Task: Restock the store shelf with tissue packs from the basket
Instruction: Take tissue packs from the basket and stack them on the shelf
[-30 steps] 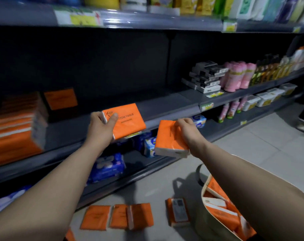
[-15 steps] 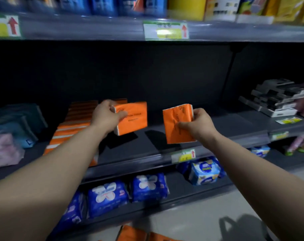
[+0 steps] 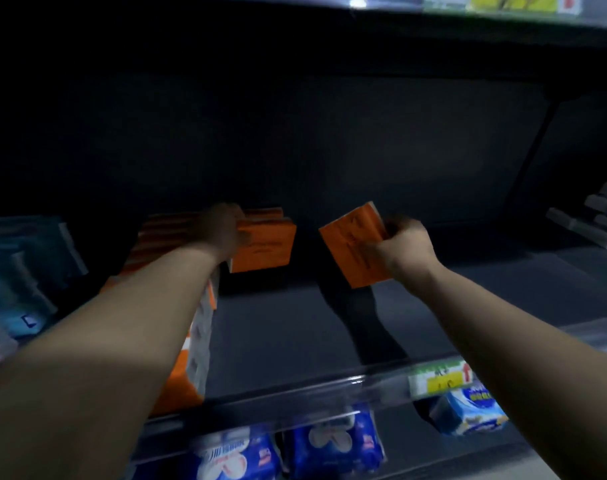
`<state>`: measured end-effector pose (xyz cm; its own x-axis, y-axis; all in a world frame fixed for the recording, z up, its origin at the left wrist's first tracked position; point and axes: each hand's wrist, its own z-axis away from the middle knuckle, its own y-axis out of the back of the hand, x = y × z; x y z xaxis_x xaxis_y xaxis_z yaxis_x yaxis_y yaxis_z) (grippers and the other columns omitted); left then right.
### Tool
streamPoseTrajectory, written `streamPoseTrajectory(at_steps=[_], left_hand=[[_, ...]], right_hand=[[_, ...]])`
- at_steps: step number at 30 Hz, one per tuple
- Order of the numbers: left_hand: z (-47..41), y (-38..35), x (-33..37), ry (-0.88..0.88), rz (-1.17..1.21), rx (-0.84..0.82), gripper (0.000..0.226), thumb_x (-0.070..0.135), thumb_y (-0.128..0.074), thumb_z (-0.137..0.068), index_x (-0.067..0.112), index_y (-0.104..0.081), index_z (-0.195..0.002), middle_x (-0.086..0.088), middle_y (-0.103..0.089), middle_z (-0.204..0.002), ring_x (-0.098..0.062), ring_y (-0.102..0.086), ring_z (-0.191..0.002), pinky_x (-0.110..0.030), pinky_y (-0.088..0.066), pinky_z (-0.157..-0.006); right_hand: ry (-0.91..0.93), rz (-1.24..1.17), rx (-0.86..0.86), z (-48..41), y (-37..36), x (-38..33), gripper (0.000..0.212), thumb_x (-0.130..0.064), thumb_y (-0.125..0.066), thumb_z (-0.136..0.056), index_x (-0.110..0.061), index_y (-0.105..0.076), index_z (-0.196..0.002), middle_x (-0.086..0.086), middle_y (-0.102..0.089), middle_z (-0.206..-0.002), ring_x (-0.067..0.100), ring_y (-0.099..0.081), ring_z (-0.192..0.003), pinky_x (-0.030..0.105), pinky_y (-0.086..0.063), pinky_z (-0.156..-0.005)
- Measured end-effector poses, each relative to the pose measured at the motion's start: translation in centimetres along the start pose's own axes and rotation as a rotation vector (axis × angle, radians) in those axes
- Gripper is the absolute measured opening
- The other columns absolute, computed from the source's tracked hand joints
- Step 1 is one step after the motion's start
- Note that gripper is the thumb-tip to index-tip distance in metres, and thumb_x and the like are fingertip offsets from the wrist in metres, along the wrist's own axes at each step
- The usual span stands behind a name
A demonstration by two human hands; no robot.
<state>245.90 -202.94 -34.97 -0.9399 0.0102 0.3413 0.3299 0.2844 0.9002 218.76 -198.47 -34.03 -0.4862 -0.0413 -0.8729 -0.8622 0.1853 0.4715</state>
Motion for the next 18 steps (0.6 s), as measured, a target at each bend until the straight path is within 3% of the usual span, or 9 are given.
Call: streamPoseTrajectory(at_steps=[6,10,13,18], left_hand=[[-2.2,-1.8,-1.1,0.0,-0.189,0.021,0.032,0.012,-0.061,-0.086,0.007,-0.059,-0.117,-0.017,-0.06,-0.121,-0.036,-0.058,-0.112,-0.046,-0.048,-0.095],[-2.7,-1.8,-1.0,0.008,-0.201,0.032,0.03,0.008,-0.057,-0.085,0.004,-0.058,-0.114,-0.02,-0.06,-0.119,-0.038,-0.058,-0.111,-0.045,-0.048,-0.094],[-2.8,-1.8,-1.3,0.009,-0.175,0.037,0.033,0.005,-0.055,-0.086,0.002,-0.056,-0.119,-0.022,-0.056,-0.125,-0.038,-0.053,-0.117,-0.044,-0.044,-0.099],[-2.4,-1.2,-1.4,0.006,-0.13,0.021,0.036,0.004,-0.058,-0.086,0.001,-0.056,-0.121,-0.021,-0.054,-0.128,-0.036,-0.051,-0.12,-0.04,-0.04,-0.1]], right_hand=[[0.026,0.015,-0.043,-2.2,-1.7,0.5,0.045,-0.01,-0.077,-0.073,-0.015,-0.061,-0.115,0.002,-0.067,-0.098,0.016,-0.065,-0.081,0.026,-0.052,-0.062],[0.056,-0.001,-0.056,-3.0,-2.4,0.6,0.044,-0.011,-0.079,-0.072,-0.016,-0.064,-0.113,0.003,-0.069,-0.098,0.018,-0.067,-0.085,0.027,-0.054,-0.065],[0.088,0.02,-0.076,-3.1,-3.1,0.2,0.043,-0.016,-0.083,-0.068,-0.017,-0.065,-0.108,0.002,-0.069,-0.099,0.019,-0.067,-0.089,0.034,-0.057,-0.078],[0.139,0.068,-0.166,-2.9,-4.0,-1.0,0.043,-0.01,-0.077,-0.074,-0.018,-0.061,-0.112,-0.002,-0.064,-0.102,0.016,-0.063,-0.097,0.028,-0.05,-0.082]])
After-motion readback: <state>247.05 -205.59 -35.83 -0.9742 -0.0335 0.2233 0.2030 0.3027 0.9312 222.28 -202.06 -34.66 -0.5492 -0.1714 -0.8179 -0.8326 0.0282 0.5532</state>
